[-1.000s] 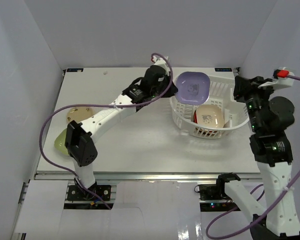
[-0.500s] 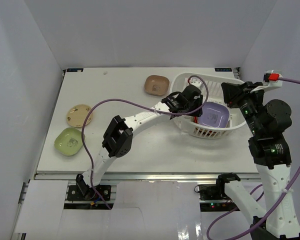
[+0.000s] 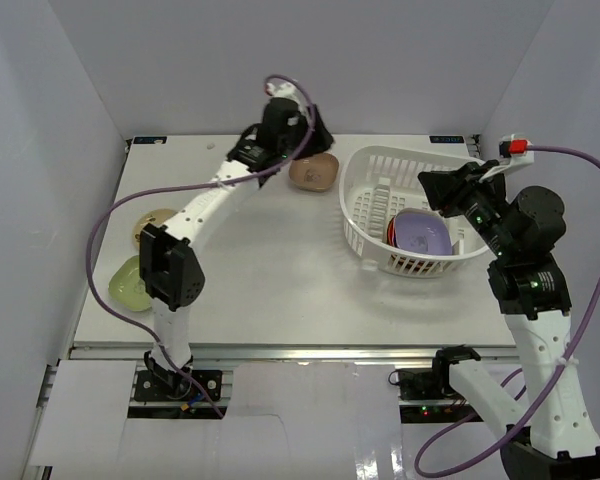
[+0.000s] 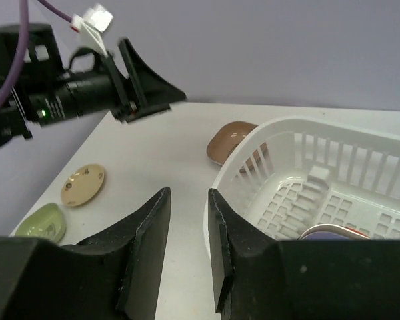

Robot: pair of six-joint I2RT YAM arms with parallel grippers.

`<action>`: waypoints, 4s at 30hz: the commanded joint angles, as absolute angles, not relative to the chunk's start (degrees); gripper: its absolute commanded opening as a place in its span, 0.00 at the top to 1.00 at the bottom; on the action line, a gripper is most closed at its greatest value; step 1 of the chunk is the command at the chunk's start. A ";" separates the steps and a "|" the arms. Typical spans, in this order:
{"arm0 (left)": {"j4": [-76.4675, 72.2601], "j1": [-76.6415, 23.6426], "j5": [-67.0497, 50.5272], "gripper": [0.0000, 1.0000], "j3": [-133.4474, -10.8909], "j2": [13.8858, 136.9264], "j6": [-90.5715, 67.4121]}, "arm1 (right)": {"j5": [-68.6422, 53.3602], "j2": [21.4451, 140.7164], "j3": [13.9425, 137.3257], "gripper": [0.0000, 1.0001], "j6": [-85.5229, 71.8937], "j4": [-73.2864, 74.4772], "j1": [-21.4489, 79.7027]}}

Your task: Place the plates into the plastic bin on the countertop

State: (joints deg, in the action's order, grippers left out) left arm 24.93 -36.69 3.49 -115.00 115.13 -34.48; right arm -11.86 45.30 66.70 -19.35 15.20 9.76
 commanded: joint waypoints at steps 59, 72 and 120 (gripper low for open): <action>31.46 -10.37 14.59 1.00 -73.57 40.09 -34.19 | 16.69 114.40 82.23 0.27 -30.68 -17.51 75.68; 34.98 -10.37 9.41 1.00 -69.87 34.01 -32.08 | 12.31 148.62 130.61 0.12 -37.17 4.31 71.72; 18.29 -10.37 -17.57 1.00 -70.15 48.32 -43.32 | 19.61 58.12 45.81 0.92 -25.49 -0.62 21.47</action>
